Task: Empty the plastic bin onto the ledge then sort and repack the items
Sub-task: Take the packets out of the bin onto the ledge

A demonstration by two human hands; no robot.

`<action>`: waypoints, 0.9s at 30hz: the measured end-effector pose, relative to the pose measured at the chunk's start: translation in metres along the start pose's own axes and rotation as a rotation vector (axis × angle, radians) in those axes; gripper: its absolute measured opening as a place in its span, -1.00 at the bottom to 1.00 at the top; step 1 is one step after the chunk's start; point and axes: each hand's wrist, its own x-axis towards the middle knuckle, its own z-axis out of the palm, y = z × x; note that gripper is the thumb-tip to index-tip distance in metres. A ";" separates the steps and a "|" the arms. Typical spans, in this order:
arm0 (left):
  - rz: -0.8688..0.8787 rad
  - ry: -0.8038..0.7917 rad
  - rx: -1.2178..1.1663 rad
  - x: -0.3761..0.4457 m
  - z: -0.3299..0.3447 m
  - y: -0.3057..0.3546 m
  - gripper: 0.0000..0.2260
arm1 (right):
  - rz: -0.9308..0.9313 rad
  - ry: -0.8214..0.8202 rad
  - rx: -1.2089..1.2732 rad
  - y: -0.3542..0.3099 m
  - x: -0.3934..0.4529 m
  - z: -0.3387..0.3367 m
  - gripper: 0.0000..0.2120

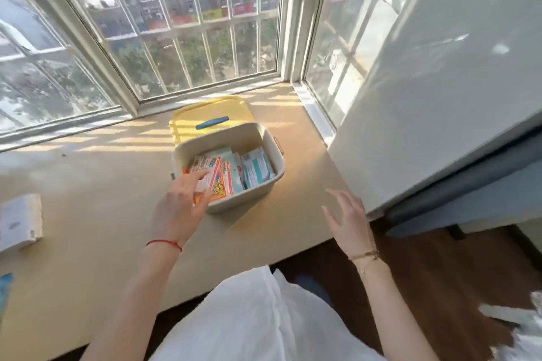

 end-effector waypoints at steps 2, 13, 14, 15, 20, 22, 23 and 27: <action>-0.084 0.019 0.008 0.011 0.003 0.000 -0.66 | -0.057 -0.042 0.005 0.000 0.032 0.000 -0.63; -0.449 0.110 0.018 0.055 0.042 -0.005 -0.66 | -0.301 -0.325 0.013 -0.009 0.173 0.055 -0.63; -0.453 0.109 0.021 0.061 0.049 -0.010 -0.67 | -0.311 -0.350 0.011 -0.011 0.184 0.065 -0.63; -0.464 0.106 0.020 0.067 0.056 -0.016 -0.67 | -0.308 -0.379 0.016 -0.013 0.194 0.076 -0.62; -0.517 0.048 -0.029 0.093 0.099 -0.050 -0.65 | -0.307 -0.466 0.089 -0.026 0.231 0.133 -0.61; -0.542 0.015 -0.056 0.102 0.116 -0.067 -0.64 | -0.304 -0.495 0.088 -0.030 0.239 0.157 -0.60; -0.555 0.001 -0.061 0.105 0.124 -0.075 -0.64 | -0.296 -0.518 0.086 -0.031 0.242 0.168 -0.59; -0.572 -0.062 -0.081 0.116 0.149 -0.101 -0.64 | -0.245 -0.574 0.102 -0.031 0.254 0.214 -0.56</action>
